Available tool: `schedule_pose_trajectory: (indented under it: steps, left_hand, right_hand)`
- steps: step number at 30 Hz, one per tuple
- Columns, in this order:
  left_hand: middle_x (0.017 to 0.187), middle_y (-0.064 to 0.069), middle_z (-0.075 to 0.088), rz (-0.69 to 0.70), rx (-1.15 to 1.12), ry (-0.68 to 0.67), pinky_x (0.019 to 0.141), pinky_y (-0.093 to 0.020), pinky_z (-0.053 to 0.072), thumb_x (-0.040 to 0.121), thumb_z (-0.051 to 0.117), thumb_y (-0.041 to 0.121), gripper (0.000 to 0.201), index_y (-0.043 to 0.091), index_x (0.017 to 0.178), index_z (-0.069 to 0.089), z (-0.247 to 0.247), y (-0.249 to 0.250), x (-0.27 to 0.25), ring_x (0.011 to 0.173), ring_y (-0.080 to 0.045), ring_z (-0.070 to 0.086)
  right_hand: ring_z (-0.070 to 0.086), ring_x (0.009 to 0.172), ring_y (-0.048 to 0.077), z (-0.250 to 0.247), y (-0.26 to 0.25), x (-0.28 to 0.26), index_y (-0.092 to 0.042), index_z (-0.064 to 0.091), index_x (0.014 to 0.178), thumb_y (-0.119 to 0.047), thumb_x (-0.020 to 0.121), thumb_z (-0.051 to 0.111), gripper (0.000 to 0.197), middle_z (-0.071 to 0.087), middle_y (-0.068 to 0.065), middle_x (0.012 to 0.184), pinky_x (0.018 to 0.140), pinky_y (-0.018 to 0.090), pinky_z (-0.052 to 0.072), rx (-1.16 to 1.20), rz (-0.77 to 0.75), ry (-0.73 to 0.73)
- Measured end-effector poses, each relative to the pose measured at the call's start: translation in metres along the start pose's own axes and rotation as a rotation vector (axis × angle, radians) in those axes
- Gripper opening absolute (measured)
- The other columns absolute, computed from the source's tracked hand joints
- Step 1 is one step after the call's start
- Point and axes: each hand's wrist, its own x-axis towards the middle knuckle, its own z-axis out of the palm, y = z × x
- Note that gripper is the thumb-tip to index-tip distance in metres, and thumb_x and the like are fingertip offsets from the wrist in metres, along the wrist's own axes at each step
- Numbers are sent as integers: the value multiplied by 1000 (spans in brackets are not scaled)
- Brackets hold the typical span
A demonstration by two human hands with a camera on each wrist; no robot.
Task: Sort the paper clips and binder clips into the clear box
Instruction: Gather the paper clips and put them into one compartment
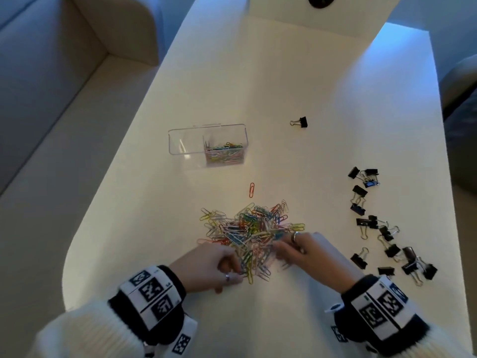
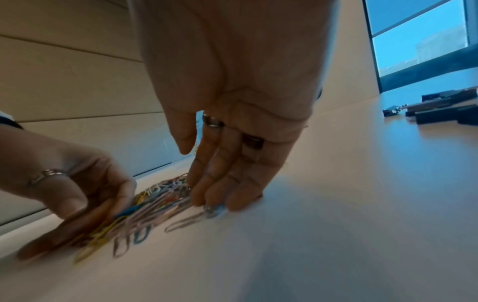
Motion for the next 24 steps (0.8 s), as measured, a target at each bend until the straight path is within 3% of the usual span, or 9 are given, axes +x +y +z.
schedule_pose_trajectory:
  steps: [3, 5, 8, 11, 14, 17, 19, 22, 24]
  left_hand:
    - [75, 11, 59, 81, -9, 140, 63, -14, 46, 82, 67, 26, 15, 23, 95, 61, -4, 9, 5, 63, 1, 53]
    - [80, 7, 57, 132, -48, 403, 63, -11, 41, 83, 66, 20, 16, 25, 96, 59, -10, 12, 2, 68, -1, 51]
    - [114, 3, 49, 64, -86, 729, 94, -20, 41, 86, 61, 17, 41, 17, 125, 48, -16, 7, 2, 104, -8, 48]
    - [149, 5, 23, -9, -69, 530, 118, -38, 14, 91, 52, 28, 66, 20, 146, 18, -6, 9, 8, 142, -18, 14]
    - [155, 8, -1, 6, -20, 347, 119, -36, 0, 94, 47, 31, 71, 28, 148, 1, 11, 20, 16, 143, -11, -11]
    - [157, 1, 7, 101, -174, 363, 119, -40, 13, 93, 48, 20, 69, 34, 147, 6, 17, 21, 21, 145, -10, 4]
    - [155, 1, 18, 135, -201, 454, 118, -38, 18, 92, 47, 11, 67, 33, 146, 12, 10, 20, 15, 142, -9, 15]
    - [149, 5, 31, 174, -164, 607, 112, -27, 29, 91, 46, 3, 61, 27, 143, 24, -9, 24, 1, 132, -5, 32]
    - [141, 6, 39, 199, -118, 715, 98, -10, 34, 90, 46, 1, 56, 24, 139, 33, -25, 30, -6, 113, -1, 44]
  right_hand:
    - [59, 66, 0, -4, -4, 3, -22, 66, 85, -39, 89, 48, 25, 65, -9, 77, 66, 17, 48, 81, -29, 192]
    - [55, 78, 1, -9, -5, 3, -26, 63, 96, -35, 88, 52, 16, 62, -11, 89, 73, 17, 43, 117, -15, 362]
    - [34, 123, 17, -10, 0, 7, -27, 42, 132, -50, 86, 48, 52, 43, -5, 132, 101, 33, 34, -71, 141, 365]
    - [19, 137, 20, 3, -8, 12, -25, 24, 143, -54, 86, 43, 67, 21, -5, 150, 113, 43, 23, -55, 196, 248]
    - [20, 137, 16, 21, -21, 16, -25, 22, 144, -45, 88, 50, 66, 18, -7, 151, 114, 36, 23, 2, 91, 231]
    - [19, 136, 15, 25, -29, 17, -25, 20, 144, -39, 86, 56, 69, 19, -6, 150, 111, 29, 21, 24, 54, 255]
    - [15, 136, 18, 23, -29, 20, -28, 15, 144, -47, 81, 60, 80, 15, -5, 151, 111, 36, 21, -56, 77, 263]
    - [17, 134, 21, 22, -31, 25, -34, 14, 143, -54, 71, 66, 91, 13, -6, 149, 108, 44, 24, -177, 97, 189]
    - [24, 127, 19, 25, -34, 29, -35, 26, 139, -52, 68, 69, 84, 21, -6, 141, 105, 42, 29, -178, 70, 200]
